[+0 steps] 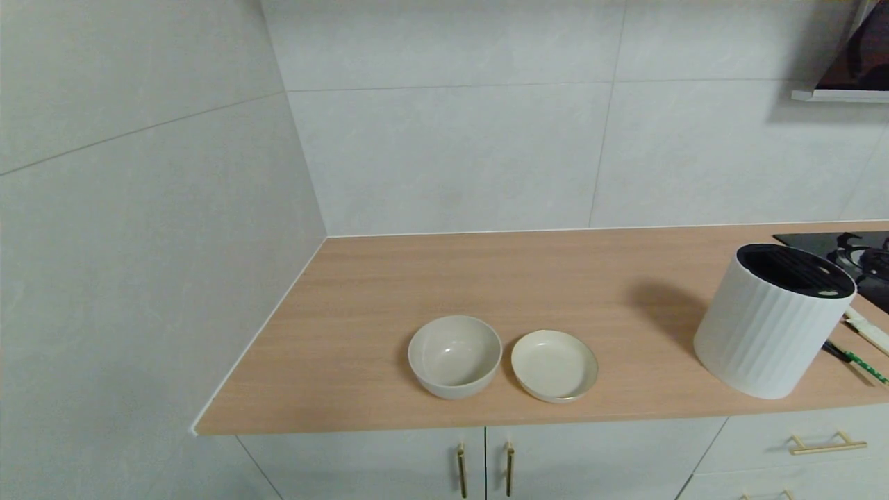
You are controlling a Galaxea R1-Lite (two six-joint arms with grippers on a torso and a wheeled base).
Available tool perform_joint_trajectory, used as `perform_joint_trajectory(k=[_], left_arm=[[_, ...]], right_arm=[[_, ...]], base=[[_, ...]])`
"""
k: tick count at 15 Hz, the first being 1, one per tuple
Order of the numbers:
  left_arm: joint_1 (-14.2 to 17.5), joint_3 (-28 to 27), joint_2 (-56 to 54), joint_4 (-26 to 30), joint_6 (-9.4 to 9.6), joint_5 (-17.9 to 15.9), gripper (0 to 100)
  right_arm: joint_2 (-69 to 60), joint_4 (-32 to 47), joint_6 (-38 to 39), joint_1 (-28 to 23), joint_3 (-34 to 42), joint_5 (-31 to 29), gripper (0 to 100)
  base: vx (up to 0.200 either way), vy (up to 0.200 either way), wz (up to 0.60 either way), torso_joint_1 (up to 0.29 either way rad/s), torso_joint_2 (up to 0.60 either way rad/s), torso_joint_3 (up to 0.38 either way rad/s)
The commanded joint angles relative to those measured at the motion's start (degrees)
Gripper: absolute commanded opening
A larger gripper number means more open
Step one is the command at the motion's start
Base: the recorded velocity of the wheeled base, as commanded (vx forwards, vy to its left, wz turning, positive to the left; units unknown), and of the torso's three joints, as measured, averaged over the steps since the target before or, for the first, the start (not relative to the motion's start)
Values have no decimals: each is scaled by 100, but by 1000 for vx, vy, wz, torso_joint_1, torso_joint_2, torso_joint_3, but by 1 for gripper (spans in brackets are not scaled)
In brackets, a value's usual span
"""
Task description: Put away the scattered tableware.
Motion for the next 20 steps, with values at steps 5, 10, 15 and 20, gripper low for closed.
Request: perform_joint_trajectory(k=[5,10,15,20], left_arm=[[0,0,2,-1,-1,3,100],[0,0,2,-1,-1,3,100],[0,0,2,-1,-1,3,100],[0,0,2,-1,-1,3,100]], right_arm=[[7,0,0,-1,0,0,100],[7,0,0,-1,0,0,100],[7,0,0,-1,0,0,100],[7,0,0,-1,0,0,100]], base=[[0,0,0,0,0,0],[0,0,0,-129,281,151],[0,0,0,-243,545,294],[0,0,0,-229,530,296]])
